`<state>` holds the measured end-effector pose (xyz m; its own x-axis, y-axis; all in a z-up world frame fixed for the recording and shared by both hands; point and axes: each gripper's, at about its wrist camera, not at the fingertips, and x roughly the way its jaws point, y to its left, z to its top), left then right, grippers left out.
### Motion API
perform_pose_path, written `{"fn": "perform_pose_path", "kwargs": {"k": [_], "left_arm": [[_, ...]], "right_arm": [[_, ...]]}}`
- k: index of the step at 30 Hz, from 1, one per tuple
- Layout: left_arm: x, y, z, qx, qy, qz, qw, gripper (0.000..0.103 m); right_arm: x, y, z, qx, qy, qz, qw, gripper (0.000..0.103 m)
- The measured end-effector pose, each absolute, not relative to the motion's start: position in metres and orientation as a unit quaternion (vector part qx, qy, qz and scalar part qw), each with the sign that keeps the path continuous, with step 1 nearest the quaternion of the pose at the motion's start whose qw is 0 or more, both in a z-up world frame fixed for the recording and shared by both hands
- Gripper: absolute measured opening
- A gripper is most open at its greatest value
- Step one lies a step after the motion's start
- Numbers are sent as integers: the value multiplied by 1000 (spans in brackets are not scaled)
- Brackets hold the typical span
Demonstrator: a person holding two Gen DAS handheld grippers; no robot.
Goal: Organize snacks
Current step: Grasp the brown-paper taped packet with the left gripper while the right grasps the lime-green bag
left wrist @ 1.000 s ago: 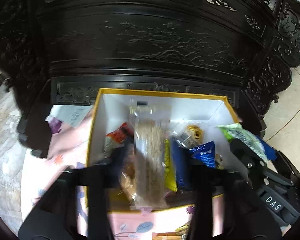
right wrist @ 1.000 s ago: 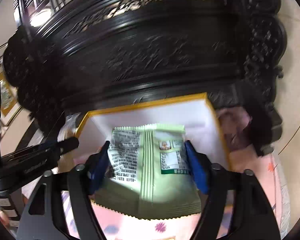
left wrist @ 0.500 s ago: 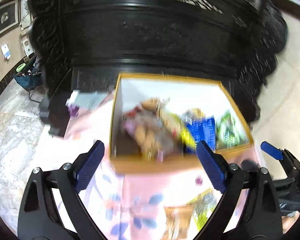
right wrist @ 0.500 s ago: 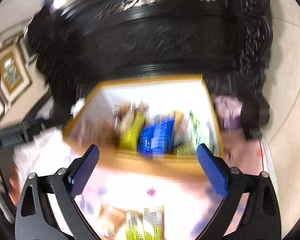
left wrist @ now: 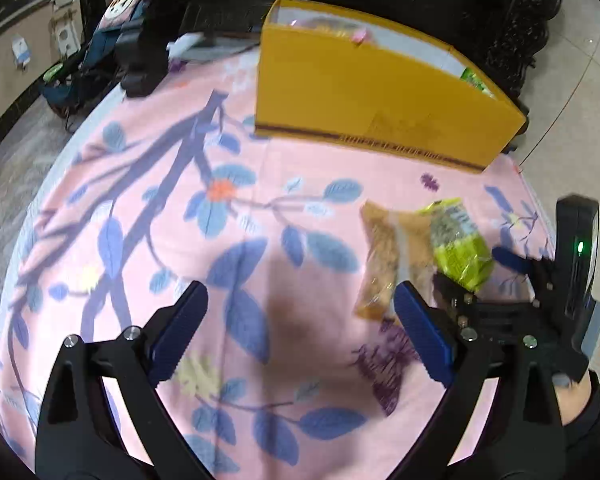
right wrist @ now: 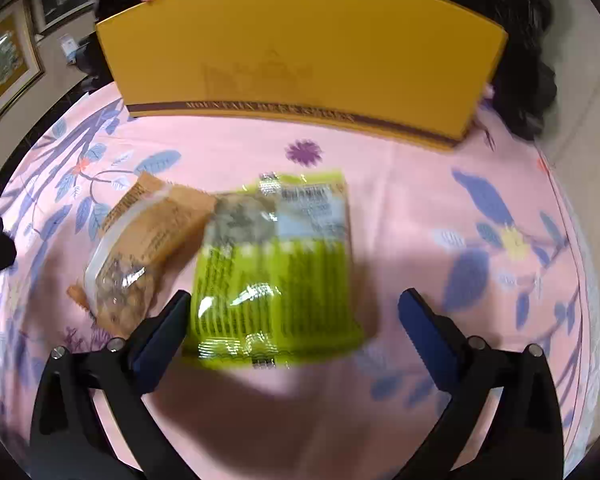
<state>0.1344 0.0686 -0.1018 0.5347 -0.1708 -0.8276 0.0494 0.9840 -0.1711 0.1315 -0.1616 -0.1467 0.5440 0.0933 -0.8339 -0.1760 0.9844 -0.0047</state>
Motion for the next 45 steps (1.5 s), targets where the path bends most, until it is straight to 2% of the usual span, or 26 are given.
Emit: {"fn": "perform_pose_path", "kwargs": {"k": [8, 9, 10, 15, 24, 30, 37, 38, 40, 42, 45], "left_arm": [[128, 61, -104, -70, 486, -63, 869, 96], [128, 58, -104, -68, 486, -64, 869, 96], [128, 55, -104, -65, 486, -66, 869, 96], [132, 36, -104, -46, 492, -68, 867, 96], [149, -10, -117, -11, 495, -78, 865, 96], [169, -24, -141, -27, 510, -61, 858, 95], [169, -39, -146, 20, 493, -41, 869, 95], [168, -38, -146, 16, 490, -39, 871, 93], [166, -39, -144, 17, 483, -40, 874, 82], [163, -39, -140, 17, 476, -45, 878, 52], [160, -36, -139, 18, 473, -46, 880, 45]], "right_arm": [[137, -158, -145, -42, 464, 77, 881, 100], [134, -159, -144, -42, 460, 76, 883, 89], [132, -159, -141, -43, 456, 76, 886, 72], [124, -172, -139, -44, 469, 74, 879, 70], [95, -224, -143, -22, 448, 36, 893, 71], [97, -226, -146, -21, 454, 56, 889, 84], [101, -220, -151, -30, 467, 61, 882, 100], [101, -220, -151, -30, 468, 59, 881, 101], [102, -218, -151, -32, 468, 54, 882, 101], [102, -218, -151, -32, 467, 54, 882, 101], [101, -218, -150, -28, 463, 51, 885, 97]]}}
